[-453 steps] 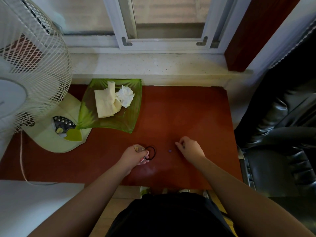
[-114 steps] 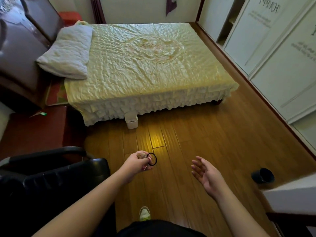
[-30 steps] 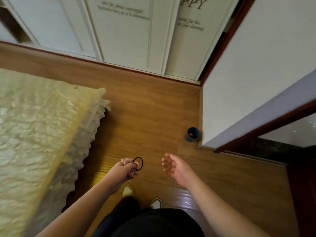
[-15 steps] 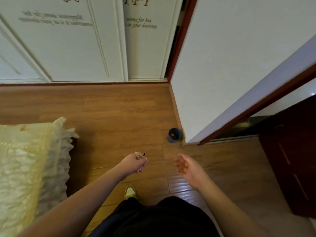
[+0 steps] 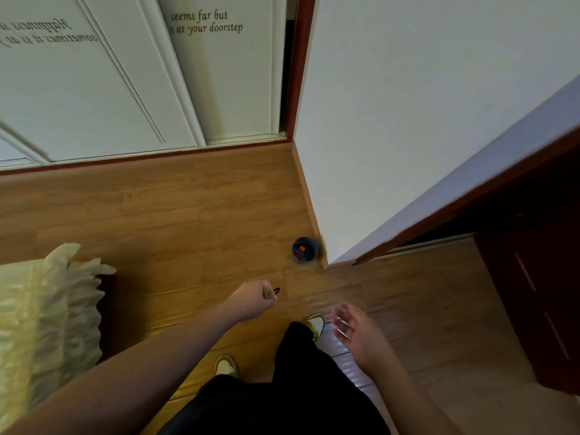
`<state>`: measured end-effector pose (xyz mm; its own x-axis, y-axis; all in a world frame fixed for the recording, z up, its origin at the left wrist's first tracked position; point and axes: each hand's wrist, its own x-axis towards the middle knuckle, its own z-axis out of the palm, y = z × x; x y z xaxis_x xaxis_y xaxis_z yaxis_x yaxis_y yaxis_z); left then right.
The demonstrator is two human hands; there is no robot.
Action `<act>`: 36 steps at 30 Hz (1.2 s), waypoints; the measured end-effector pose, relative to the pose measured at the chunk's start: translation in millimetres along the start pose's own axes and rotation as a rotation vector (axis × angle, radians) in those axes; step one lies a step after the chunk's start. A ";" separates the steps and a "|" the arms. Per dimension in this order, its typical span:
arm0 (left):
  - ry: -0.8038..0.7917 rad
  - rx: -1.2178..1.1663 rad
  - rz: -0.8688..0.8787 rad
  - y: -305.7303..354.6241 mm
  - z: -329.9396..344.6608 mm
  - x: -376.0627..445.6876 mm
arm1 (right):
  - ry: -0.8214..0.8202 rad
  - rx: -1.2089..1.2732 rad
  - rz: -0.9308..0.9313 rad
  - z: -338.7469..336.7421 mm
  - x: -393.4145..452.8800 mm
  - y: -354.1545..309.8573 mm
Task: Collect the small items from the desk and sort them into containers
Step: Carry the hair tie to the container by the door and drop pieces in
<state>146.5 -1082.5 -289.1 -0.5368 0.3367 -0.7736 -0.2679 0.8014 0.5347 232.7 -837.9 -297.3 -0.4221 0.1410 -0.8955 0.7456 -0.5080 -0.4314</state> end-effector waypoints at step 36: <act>0.059 0.049 -0.048 -63.9 48.9 463.1 | 0.087 -0.082 0.064 8.0 337.0 -18.4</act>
<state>-45.8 -953.6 -698.1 -0.5708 0.2692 -0.7757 -0.2556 0.8395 0.4795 72.6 -787.9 -590.3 -0.3289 0.1853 -0.9260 0.8107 -0.4475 -0.3775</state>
